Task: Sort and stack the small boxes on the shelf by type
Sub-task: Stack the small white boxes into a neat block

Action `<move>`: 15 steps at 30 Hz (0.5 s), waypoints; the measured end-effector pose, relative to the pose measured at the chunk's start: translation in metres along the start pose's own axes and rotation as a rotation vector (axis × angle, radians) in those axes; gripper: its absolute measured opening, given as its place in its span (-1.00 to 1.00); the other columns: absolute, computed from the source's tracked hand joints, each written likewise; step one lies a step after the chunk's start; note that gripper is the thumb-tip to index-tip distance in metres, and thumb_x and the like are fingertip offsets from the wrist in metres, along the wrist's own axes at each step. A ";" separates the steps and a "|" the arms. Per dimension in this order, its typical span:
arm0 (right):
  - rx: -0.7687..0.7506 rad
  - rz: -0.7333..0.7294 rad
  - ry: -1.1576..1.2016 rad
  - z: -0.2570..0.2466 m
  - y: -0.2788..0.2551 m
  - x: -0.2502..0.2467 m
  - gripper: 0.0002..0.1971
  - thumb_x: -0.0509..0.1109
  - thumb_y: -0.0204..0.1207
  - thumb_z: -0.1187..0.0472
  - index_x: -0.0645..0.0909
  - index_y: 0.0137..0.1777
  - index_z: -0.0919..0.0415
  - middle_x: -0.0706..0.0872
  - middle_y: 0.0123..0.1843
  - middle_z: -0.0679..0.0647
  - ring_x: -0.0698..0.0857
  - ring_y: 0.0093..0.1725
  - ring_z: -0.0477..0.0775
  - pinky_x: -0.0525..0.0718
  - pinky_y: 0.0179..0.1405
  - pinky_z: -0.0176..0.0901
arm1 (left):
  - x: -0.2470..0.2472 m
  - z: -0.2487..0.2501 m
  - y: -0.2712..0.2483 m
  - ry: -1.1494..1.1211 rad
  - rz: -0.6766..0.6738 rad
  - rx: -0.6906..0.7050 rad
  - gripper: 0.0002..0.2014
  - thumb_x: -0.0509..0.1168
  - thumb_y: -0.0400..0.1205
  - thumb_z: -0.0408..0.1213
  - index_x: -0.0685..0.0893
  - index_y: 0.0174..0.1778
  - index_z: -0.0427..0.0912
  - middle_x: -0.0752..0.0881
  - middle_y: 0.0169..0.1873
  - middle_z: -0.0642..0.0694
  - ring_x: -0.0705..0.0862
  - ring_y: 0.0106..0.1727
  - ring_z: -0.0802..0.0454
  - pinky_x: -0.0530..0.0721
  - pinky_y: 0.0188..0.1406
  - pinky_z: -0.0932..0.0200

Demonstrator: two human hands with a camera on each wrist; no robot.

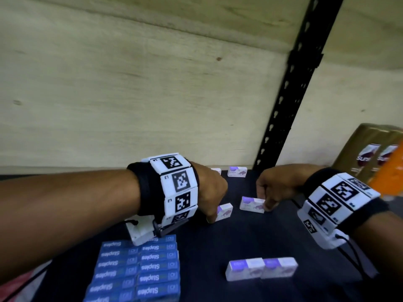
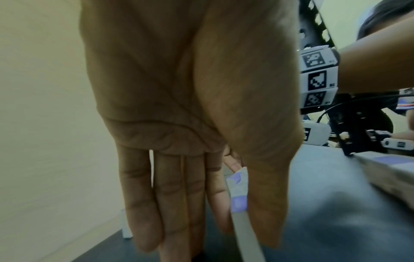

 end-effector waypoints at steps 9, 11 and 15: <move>-0.049 -0.107 -0.016 -0.011 -0.055 0.022 -0.82 0.64 0.38 0.16 0.67 -0.16 -0.04 0.86 0.03 0.04 0.80 0.11 0.12 0.73 0.24 0.07 | 0.007 0.030 -0.038 -0.007 -0.055 0.118 -0.69 0.46 0.56 -0.01 0.71 0.10 -0.12 0.59 -0.29 0.09 0.49 -0.36 0.22 0.42 -0.49 0.28; -0.049 -0.132 0.011 -0.009 -0.062 0.026 -0.81 0.64 0.38 0.18 0.69 -0.13 -0.03 0.86 0.03 0.04 0.80 0.10 0.09 0.72 0.26 0.08 | 0.007 0.032 -0.042 -0.013 -0.065 0.131 -0.69 0.47 0.54 0.01 0.71 0.09 -0.09 0.59 -0.31 0.10 0.50 -0.37 0.22 0.43 -0.48 0.28; -0.061 -0.176 0.057 -0.003 -0.073 0.032 -0.81 0.62 0.41 0.23 0.71 -0.05 0.00 0.85 -0.04 -0.02 0.75 -0.12 -0.15 0.70 0.10 -0.18 | 0.009 0.033 -0.048 -0.025 -0.102 0.160 -0.70 0.48 0.52 0.01 0.70 0.09 -0.03 0.59 -0.33 0.14 0.52 -0.36 0.23 0.42 -0.47 0.26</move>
Point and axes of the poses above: each hand's wrist, its own y-axis towards the middle knuckle, its own x-axis out of the palm, z = x × y, the point moved 5 cm from there along y, towards the middle knuckle
